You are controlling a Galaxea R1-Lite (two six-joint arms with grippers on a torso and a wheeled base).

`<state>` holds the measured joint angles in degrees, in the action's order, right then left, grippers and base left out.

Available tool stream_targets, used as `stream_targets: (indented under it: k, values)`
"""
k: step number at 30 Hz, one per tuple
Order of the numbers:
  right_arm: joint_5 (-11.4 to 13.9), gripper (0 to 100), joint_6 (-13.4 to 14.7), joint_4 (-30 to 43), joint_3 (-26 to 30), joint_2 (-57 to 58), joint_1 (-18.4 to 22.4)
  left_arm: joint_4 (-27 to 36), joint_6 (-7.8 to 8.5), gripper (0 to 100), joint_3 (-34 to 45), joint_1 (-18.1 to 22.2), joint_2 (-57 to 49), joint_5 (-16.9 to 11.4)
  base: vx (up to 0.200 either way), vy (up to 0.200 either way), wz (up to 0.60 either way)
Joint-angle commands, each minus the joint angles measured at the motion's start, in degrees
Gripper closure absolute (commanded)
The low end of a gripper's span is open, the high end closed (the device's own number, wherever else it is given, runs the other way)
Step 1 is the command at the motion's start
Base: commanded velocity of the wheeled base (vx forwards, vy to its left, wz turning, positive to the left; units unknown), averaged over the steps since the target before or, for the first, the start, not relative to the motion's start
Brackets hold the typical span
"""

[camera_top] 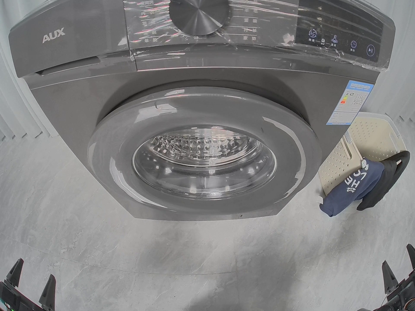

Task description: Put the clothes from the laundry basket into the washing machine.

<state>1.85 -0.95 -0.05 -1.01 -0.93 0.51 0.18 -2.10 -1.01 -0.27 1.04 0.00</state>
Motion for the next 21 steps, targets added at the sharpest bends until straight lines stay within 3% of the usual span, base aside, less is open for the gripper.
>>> stream_targets:
  k: [1,5,21]
  values:
    - [-0.01,0,-0.02,-0.04,0.92,0.93,0.02,-0.01,-0.01,0,0.84,0.00,-0.68,0.00,0.000,0.000,0.60]
    - [-0.01,0,-0.10,-0.13,0.92,0.93,0.02,-0.01,-0.01,0,0.84,0.00,-0.68,0.00,0.000,0.000,0.60]
    - [-0.01,0,-0.02,-0.13,0.92,0.93,0.02,-0.01,-0.01,0,0.84,0.00,-0.68,0.00,0.000,0.025,0.00]
